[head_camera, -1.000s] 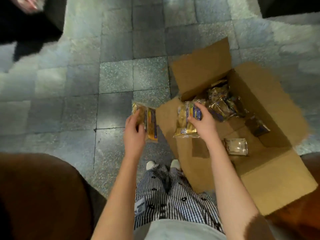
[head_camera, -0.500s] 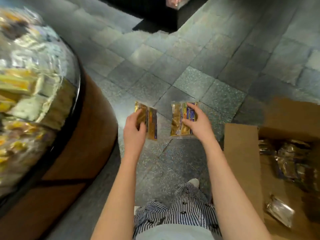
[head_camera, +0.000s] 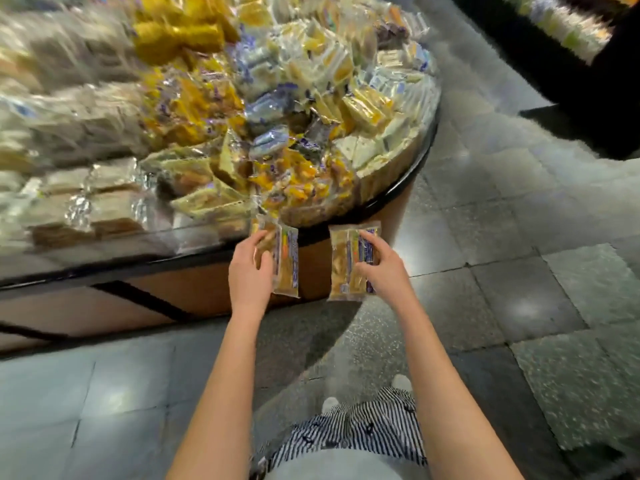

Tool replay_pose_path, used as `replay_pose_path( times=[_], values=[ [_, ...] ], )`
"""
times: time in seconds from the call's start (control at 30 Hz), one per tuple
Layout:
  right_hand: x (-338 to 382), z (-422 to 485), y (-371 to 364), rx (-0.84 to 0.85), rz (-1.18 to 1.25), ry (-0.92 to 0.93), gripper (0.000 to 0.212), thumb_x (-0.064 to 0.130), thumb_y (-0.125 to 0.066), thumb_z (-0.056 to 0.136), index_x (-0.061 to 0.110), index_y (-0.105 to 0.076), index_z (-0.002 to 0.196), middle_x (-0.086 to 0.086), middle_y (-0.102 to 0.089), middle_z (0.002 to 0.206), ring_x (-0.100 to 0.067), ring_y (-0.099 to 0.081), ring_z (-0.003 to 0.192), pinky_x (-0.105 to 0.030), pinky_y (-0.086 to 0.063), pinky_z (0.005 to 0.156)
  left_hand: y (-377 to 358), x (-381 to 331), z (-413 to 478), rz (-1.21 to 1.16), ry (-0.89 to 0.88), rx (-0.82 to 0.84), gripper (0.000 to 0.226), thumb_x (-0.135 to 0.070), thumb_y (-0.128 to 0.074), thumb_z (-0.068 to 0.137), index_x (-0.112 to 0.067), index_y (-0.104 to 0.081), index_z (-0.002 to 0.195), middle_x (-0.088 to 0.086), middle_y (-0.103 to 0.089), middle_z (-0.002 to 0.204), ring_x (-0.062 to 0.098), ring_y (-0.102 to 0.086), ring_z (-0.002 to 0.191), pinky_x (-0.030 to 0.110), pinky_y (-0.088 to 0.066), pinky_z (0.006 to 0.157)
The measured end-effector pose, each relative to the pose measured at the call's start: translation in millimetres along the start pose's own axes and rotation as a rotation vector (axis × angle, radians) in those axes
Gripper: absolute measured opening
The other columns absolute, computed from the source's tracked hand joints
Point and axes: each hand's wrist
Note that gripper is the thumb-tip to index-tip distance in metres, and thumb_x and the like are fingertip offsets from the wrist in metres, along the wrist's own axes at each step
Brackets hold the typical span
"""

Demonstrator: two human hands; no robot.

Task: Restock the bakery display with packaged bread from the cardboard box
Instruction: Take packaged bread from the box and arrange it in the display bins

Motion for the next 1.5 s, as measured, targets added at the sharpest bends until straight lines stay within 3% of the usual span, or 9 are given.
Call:
replay_pose_path(
  times=[0.27,0.57,0.77,0.83,0.97,1.07,1.2,1.33,1.5],
  values=[
    [47.4,33.0,-144.9,0.374,-0.104,0.063,0.062,0.004,-0.059,0.093,0.037,-0.045,0.144,0.003,-0.051,0.141,-0.014,-0.058,0.114,-0.014,-0.052,0.062,103.9,76.2,16.3,-0.03,0.209,-0.339,0.041,-0.003,-0.05,0.096,-0.017,-0.058,0.133,-0.001,-0.054,0.134,0.006,-0.047,0.115,0.018,-0.033,0.094],
    [110.3,104.9,-295.6,0.61,-0.22,0.183,0.062,0.002,-0.059,0.091,0.035,-0.045,0.142,0.005,-0.051,0.138,-0.008,-0.052,0.111,-0.013,-0.05,0.067,198.9,130.1,88.2,-0.028,0.338,-0.538,0.041,-0.005,-0.049,0.095,-0.022,-0.058,0.131,-0.004,-0.054,0.125,0.021,-0.057,0.112,0.048,-0.05,0.097],
    [163.7,161.1,-391.5,0.59,-0.326,0.3,0.058,-0.001,-0.045,0.093,0.032,-0.048,0.141,0.001,-0.052,0.139,-0.016,-0.049,0.122,-0.04,-0.048,0.101,260.0,151.4,155.4,-0.01,0.345,-0.662,0.041,-0.005,-0.048,0.095,-0.025,-0.06,0.129,-0.007,-0.055,0.123,0.023,-0.06,0.109,0.047,-0.054,0.091],
    [177.3,175.2,-418.5,0.587,-0.343,0.328,0.061,-0.002,-0.044,0.095,0.034,-0.046,0.144,-0.001,-0.05,0.144,-0.02,-0.046,0.13,-0.038,-0.045,0.106,274.1,160.2,173.9,-0.023,0.344,-0.69,0.04,-0.006,-0.048,0.096,-0.025,-0.06,0.129,-0.003,-0.056,0.128,0.021,-0.06,0.11,0.045,-0.056,0.09],
    [196.9,194.0,-458.8,0.57,-0.297,0.365,0.068,-0.007,-0.043,0.093,0.037,-0.044,0.145,-0.001,-0.052,0.142,-0.018,-0.05,0.127,-0.032,-0.048,0.099,294.5,178.7,198.6,-0.055,0.388,-0.692,0.039,-0.007,-0.048,0.097,-0.027,-0.059,0.129,-0.001,-0.057,0.131,0.02,-0.06,0.112,0.045,-0.056,0.09],
    [205.3,209.4,-490.1,0.532,-0.286,0.385,0.069,-0.009,-0.045,0.09,0.038,-0.047,0.141,0.002,-0.056,0.135,-0.02,-0.052,0.123,-0.041,-0.049,0.1,318.4,198.2,219.5,-0.069,0.418,-0.717,0.04,-0.005,-0.048,0.097,-0.024,-0.059,0.13,0.001,-0.057,0.131,0.021,-0.059,0.113,0.045,-0.055,0.093],
    [214.1,221.9,-526.8,0.391,-0.398,0.463,0.079,-0.011,-0.045,0.09,0.043,-0.036,0.147,0.006,-0.057,0.118,-0.019,-0.041,0.108,-0.039,-0.04,0.1,353.2,217.9,254.1,-0.099,0.417,-0.677,0.04,-0.004,-0.047,0.098,-0.022,-0.058,0.132,-0.004,-0.052,0.132,0.01,-0.054,0.111,0.014,-0.05,0.083],
    [217.6,218.0,-564.0,0.202,-0.436,0.454,0.099,-0.012,-0.048,0.087,0.06,-0.013,0.145,-0.003,-0.053,0.099,-0.017,-0.036,0.088,-0.028,-0.035,0.081,393.6,242.0,292.7,-0.081,0.368,-0.57,0.039,-0.008,-0.048,0.098,-0.025,-0.06,0.131,-0.005,-0.055,0.132,0.012,-0.055,0.112,0.029,-0.05,0.09],
    [207.2,206.5,-606.9,0.115,-0.536,0.486,0.063,-0.01,-0.051,0.087,0.03,-0.056,0.136,-0.005,-0.06,0.118,-0.027,-0.045,0.112,-0.032,-0.029,0.092,430.2,265.1,329.5,-0.106,0.328,-0.453,0.037,-0.01,-0.049,0.1,-0.026,-0.058,0.132,-0.015,-0.051,0.128,-0.006,-0.052,0.101,0.01,-0.041,0.079]
  ],
)
Point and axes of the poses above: each hand's wrist, its own z-axis towards the middle knuckle, its own y-axis out of the back of the hand, x = y × z
